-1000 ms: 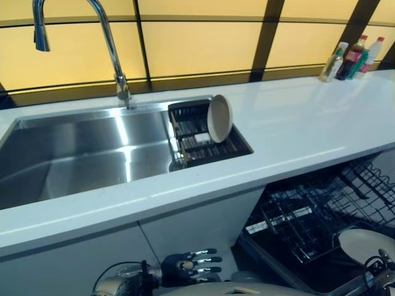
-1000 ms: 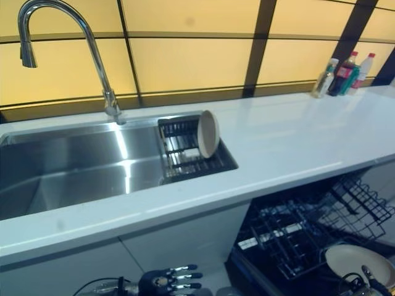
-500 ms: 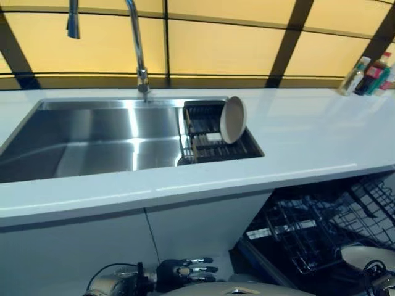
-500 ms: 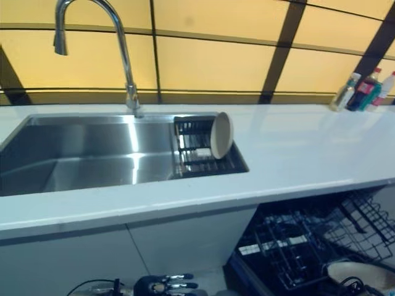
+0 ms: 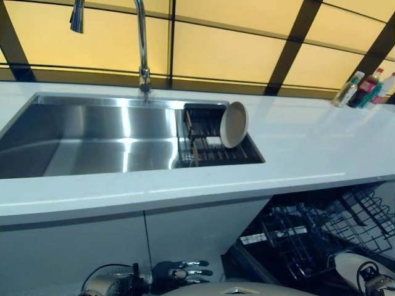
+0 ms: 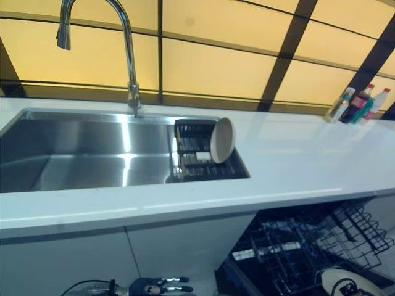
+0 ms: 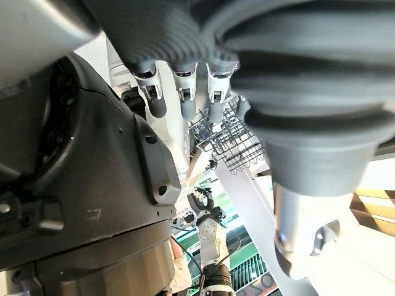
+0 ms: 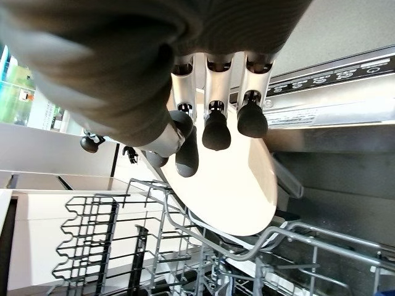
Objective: Pick up plates and place into dishwasher.
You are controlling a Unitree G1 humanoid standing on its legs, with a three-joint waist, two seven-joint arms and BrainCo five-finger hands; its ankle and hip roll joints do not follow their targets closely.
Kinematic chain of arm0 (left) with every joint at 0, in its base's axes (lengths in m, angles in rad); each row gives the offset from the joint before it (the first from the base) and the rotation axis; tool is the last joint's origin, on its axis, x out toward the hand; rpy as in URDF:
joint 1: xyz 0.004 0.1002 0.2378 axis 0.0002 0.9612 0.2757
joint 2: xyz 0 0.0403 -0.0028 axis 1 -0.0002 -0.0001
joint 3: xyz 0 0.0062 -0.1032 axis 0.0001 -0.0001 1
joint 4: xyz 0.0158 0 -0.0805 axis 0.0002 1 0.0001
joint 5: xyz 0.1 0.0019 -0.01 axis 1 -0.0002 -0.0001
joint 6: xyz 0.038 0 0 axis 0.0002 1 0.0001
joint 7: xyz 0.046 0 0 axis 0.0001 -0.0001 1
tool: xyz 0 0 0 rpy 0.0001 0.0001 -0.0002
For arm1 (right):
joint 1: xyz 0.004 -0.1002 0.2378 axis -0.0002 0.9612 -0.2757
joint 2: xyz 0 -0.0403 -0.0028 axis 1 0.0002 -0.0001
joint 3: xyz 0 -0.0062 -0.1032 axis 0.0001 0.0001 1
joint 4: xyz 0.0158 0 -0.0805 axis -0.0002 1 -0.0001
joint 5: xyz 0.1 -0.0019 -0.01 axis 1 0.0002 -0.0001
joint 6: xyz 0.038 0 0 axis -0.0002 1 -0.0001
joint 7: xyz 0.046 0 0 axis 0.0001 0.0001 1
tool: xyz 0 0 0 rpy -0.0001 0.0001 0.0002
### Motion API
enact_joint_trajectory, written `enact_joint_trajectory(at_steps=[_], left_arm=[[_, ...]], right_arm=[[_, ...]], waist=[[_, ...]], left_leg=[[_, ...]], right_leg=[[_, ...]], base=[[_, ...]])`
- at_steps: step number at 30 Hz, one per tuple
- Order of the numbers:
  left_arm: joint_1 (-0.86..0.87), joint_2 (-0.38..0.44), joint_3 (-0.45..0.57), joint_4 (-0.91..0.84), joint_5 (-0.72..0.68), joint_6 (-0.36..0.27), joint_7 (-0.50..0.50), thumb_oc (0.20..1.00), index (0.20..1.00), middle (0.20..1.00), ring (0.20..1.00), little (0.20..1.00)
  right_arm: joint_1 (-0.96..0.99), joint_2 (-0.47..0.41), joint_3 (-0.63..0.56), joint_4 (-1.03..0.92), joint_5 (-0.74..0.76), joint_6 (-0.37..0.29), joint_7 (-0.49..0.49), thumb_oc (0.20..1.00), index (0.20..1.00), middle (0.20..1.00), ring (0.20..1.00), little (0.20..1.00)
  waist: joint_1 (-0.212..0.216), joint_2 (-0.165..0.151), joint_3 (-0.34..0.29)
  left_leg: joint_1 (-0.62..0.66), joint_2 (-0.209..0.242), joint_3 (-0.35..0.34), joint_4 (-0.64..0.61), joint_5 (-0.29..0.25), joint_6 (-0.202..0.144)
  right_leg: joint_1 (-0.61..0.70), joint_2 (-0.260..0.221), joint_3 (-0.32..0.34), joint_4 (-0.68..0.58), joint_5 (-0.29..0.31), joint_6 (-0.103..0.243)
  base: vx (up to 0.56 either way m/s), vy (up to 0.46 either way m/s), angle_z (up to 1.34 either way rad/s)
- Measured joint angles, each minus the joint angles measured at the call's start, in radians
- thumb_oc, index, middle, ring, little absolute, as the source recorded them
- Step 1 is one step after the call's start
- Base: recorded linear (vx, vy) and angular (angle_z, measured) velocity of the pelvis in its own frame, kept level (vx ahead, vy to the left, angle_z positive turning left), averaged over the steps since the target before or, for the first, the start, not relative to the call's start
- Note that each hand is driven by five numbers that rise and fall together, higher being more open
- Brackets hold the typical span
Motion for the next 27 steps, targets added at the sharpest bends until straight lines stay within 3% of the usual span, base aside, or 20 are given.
enact_joint_trajectory(at_steps=[5,6,7,8,9,17,27], left_arm=[[0.003,0.000,0.002,0.000,0.000,-0.002,0.000,1.000,1.000,1.000,1.000,1.000],[0.006,-0.002,0.003,0.000,-0.001,-0.002,0.000,1.000,1.000,1.000,1.000,1.000],[0.012,-0.003,0.005,0.000,-0.001,-0.004,0.000,1.000,1.000,1.000,1.000,1.000],[0.020,-0.003,0.006,0.001,-0.001,-0.006,0.000,1.000,1.000,1.000,1.000,1.000],[0.028,-0.004,0.007,0.001,-0.002,-0.013,0.001,1.000,1.000,1.000,1.000,1.000],[0.035,-0.015,0.010,-0.016,-0.009,-0.014,0.011,1.000,1.000,1.000,1.000,1.000],[0.035,-0.011,0.021,-0.046,-0.009,0.016,0.012,1.000,1.000,1.000,1.000,1.000]], right_arm=[[0.015,0.000,-0.005,-0.032,-0.004,-0.063,-0.017,0.200,0.200,0.200,0.200,0.200],[0.023,0.000,-0.013,-0.050,-0.006,-0.076,-0.023,0.322,0.322,0.322,0.322,0.322],[0.026,0.000,-0.016,-0.057,-0.014,-0.087,-0.030,0.752,0.752,0.752,0.752,0.752],[0.027,0.001,-0.016,-0.061,-0.023,-0.094,-0.039,0.934,0.934,0.934,0.934,0.934],[0.030,0.000,-0.016,-0.062,-0.035,-0.099,-0.046,1.000,1.000,1.000,1.000,1.000],[0.033,-0.002,-0.017,-0.083,-0.062,-0.105,-0.146,1.000,1.000,1.000,1.000,1.000],[0.028,-0.003,-0.056,-0.077,-0.083,-0.107,-0.254,1.000,1.000,1.000,1.000,1.000]], waist=[[-0.006,0.014,-0.016],[-0.011,0.020,-0.020],[-0.018,0.023,-0.023],[-0.026,0.027,-0.028],[-0.027,0.031,-0.033],[-0.024,0.057,-0.028],[-0.002,0.060,-0.003]], left_leg=[[0.005,0.000,0.013,-0.001,-0.005,0.002],[0.005,0.000,0.016,-0.002,-0.005,0.003],[0.006,0.000,0.017,-0.003,-0.006,0.003],[0.008,0.000,0.020,-0.005,-0.006,0.003],[0.011,0.001,0.025,-0.009,-0.006,0.003],[0.001,0.008,0.042,-0.019,-0.001,0.004],[0.008,0.008,0.036,-0.020,-0.004,0.000]], right_leg=[[-0.002,-0.002,0.010,-0.005,0.002,0.002],[-0.002,-0.002,0.012,-0.007,0.002,0.004],[-0.003,-0.003,0.013,-0.008,0.003,0.005],[-0.004,-0.003,0.016,-0.009,0.003,0.005],[-0.006,-0.003,0.021,-0.009,0.003,0.005],[-0.031,0.000,0.033,-0.006,0.007,0.004],[-0.006,0.003,0.028,-0.033,0.016,0.000]], base=[[-0.03,0.045,-0.06],[-0.03,0.008,-0.07],[-0.03,-0.007,-0.05],[-0.03,-0.018,-0.08],[-0.04,-0.030,-0.15],[-0.07,-0.071,-0.07],[0.05,-0.045,0.02]])
